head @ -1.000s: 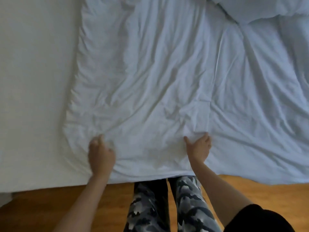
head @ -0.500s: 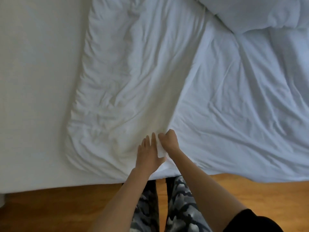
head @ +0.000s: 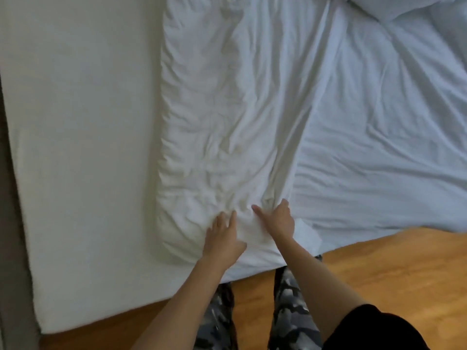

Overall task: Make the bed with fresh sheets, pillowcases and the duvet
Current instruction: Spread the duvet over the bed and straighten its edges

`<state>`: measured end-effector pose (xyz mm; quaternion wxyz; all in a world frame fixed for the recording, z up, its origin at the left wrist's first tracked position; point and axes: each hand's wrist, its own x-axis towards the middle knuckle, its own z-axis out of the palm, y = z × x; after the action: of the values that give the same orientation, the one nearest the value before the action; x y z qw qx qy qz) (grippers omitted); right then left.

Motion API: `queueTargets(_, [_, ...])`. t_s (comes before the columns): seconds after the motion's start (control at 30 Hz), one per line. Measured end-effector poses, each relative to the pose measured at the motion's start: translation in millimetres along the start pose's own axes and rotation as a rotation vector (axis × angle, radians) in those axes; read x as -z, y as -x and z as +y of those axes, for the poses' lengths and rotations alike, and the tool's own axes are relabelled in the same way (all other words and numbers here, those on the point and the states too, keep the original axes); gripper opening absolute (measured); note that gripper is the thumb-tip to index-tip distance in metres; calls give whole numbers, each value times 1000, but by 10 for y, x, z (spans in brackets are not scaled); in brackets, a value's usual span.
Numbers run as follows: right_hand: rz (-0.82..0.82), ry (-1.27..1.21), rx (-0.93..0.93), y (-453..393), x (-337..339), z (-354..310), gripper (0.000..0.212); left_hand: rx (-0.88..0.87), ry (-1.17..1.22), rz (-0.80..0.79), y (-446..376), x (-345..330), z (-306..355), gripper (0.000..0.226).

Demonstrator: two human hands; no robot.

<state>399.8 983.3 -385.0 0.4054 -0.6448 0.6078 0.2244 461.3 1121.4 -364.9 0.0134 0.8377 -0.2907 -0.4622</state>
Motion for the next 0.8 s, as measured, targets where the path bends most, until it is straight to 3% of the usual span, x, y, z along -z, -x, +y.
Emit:
queueTargets(0.07, [3,-26,1,7,-91,-96,96,-61,-69,20,6,-31,-112,95])
queueTargets(0.2, [-27,-73,111,-19,-227,-342,56,-52,-212,97,-91,-197,-206,116])
queueTargets(0.27, [-26,-63,170,18,-322,-418,40,-28,-192,170,-187,-260,-197,117])
queueTargets(0.5, [-78,-48,242,410,-366,-560,13,-133,183,286,-68,-19,-356,44])
queueTargets(0.7, [-147,54,315,1119,-676,-1145,16,-95,478,284,477,282,-951,40])
queueTargets(0.8, [-208,225,381,1706,-1264,-1471,20,-40,555,292,938,346,-1673,16])
